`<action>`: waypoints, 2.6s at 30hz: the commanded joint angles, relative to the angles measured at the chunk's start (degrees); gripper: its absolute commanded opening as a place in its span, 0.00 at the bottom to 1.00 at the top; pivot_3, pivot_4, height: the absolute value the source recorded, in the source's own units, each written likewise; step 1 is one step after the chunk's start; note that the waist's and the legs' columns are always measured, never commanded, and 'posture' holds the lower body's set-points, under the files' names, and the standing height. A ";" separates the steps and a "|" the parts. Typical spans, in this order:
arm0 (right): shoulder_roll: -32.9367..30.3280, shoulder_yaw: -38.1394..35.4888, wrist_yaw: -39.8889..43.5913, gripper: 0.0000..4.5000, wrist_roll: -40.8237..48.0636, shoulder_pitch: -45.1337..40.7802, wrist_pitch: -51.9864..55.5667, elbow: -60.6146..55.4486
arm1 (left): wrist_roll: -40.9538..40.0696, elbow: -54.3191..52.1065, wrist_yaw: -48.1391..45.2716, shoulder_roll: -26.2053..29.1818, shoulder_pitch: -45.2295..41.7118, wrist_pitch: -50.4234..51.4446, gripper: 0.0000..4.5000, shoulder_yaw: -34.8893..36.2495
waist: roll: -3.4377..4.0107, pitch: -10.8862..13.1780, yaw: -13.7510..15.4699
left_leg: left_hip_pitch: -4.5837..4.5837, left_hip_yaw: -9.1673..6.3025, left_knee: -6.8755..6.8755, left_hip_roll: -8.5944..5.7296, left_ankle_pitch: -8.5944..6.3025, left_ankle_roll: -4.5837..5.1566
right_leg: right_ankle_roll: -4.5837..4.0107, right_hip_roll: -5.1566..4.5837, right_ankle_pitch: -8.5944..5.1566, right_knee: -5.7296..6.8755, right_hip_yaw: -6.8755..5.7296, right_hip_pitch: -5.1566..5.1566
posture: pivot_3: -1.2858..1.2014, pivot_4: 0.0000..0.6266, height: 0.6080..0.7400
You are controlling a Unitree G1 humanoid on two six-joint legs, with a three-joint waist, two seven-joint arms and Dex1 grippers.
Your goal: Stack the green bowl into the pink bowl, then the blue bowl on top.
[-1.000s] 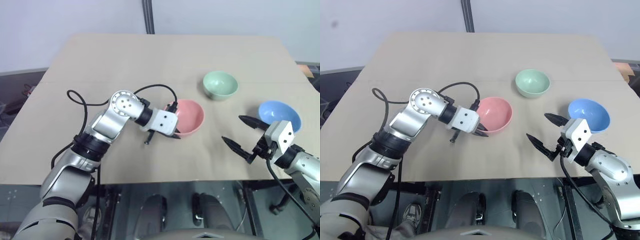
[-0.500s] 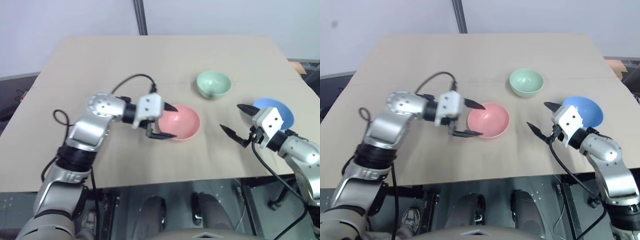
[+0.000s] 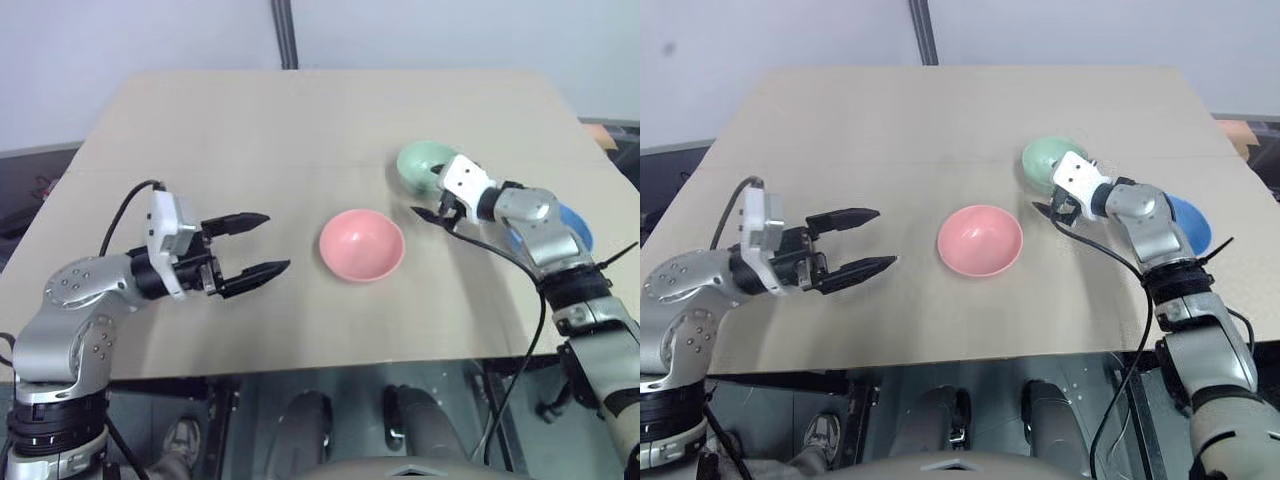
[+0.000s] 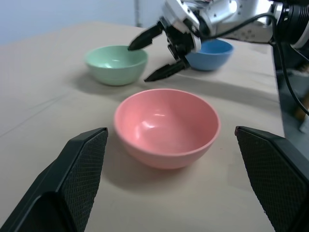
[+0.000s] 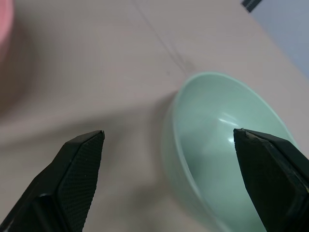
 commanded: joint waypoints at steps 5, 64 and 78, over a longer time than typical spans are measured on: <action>0.60 1.05 2.93 0.41 -3.39 -6.58 -9.09 12.32 | -2.64 -7.72 5.57 -0.40 4.99 -1.90 1.00 3.97 | 0.01 0.01 -0.37 | 0.00 0.07 -0.01 0.01 0.00 -0.01 | 0.00 -0.04 0.01 -0.07 0.07 0.00 | 0.52 0.24 1.00; -5.02 -19.59 -21.59 0.25 5.80 34.90 40.98 -48.76 | -14.46 1.08 -2.53 2.97 -13.15 1.38 1.00 -7.36 | -0.09 -0.09 -0.19 | 0.13 0.09 -0.05 -0.04 -0.05 0.07 | -0.02 0.16 -0.24 0.06 0.10 -0.02 | 0.52 0.24 1.00; -2.27 -8.41 -4.88 0.01 17.89 26.72 31.72 -66.88 | -6.09 6.91 3.85 -1.02 -5.35 -6.39 1.00 -4.15 | -0.07 -0.08 -0.43 | 0.12 0.03 -0.11 0.12 -0.05 0.07 | 0.19 0.30 -0.12 0.09 0.05 -0.11 | 0.52 0.24 1.00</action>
